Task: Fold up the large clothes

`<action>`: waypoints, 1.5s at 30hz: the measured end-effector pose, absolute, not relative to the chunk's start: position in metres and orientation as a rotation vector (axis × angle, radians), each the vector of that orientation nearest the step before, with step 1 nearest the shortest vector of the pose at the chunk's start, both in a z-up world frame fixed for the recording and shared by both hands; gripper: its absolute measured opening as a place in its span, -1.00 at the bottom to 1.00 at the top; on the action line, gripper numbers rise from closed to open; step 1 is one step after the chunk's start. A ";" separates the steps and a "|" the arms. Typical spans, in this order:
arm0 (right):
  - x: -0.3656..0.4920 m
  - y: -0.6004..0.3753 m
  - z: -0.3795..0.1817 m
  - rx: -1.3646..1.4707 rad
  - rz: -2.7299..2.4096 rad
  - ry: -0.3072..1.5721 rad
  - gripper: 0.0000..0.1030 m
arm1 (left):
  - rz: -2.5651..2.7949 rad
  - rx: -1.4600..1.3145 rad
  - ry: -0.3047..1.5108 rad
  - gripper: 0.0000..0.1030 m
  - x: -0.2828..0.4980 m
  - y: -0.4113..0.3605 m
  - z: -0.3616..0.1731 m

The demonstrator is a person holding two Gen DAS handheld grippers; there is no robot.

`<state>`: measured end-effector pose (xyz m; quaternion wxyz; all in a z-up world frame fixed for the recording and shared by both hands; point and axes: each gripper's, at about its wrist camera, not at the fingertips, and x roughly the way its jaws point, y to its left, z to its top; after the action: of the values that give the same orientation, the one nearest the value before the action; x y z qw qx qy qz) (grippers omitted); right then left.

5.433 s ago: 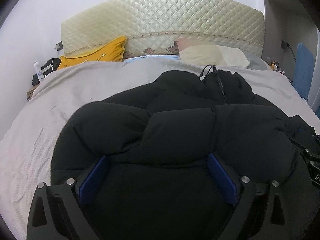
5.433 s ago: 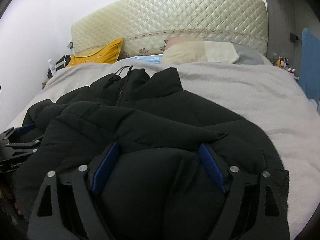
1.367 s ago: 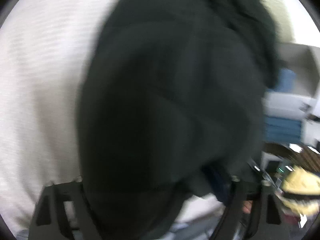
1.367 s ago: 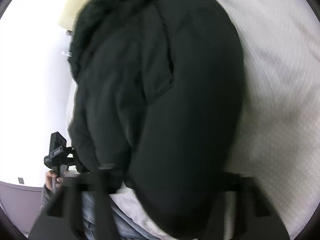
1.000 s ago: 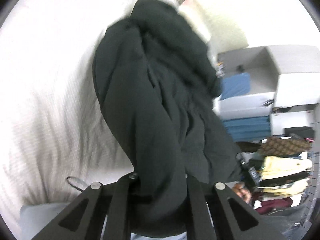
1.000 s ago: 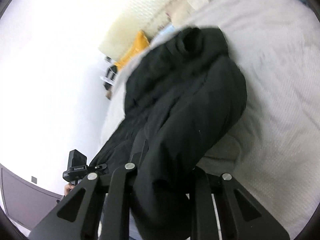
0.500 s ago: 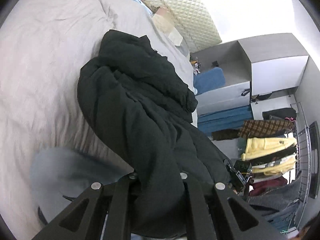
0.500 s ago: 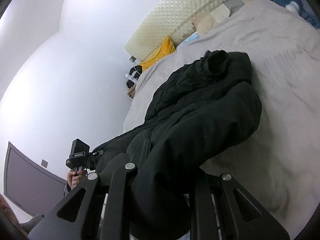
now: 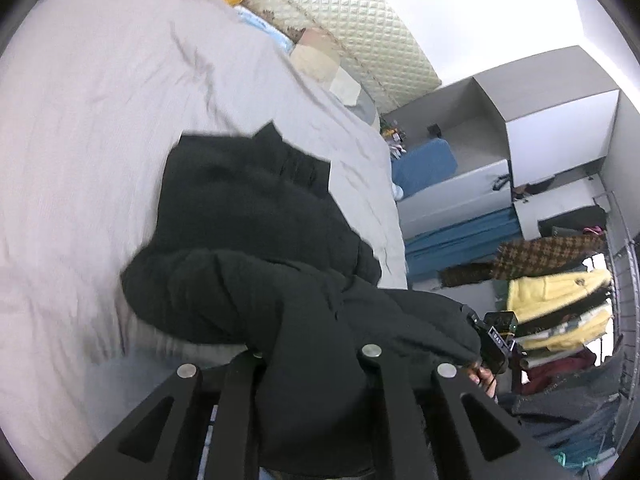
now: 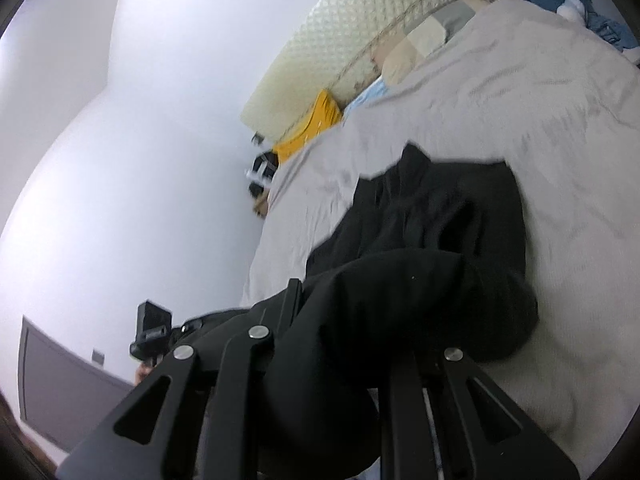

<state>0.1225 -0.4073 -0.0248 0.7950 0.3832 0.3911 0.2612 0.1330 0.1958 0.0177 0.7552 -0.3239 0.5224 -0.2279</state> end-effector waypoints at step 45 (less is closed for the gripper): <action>0.294 -0.438 -0.069 0.867 0.464 0.906 0.66 | -0.398 -0.594 1.255 0.37 0.286 0.176 -0.051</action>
<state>0.2944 -0.4377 -0.0692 0.7849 0.4019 0.4198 0.2149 0.2865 0.1761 -0.0514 0.7503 -0.2719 0.5743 -0.1822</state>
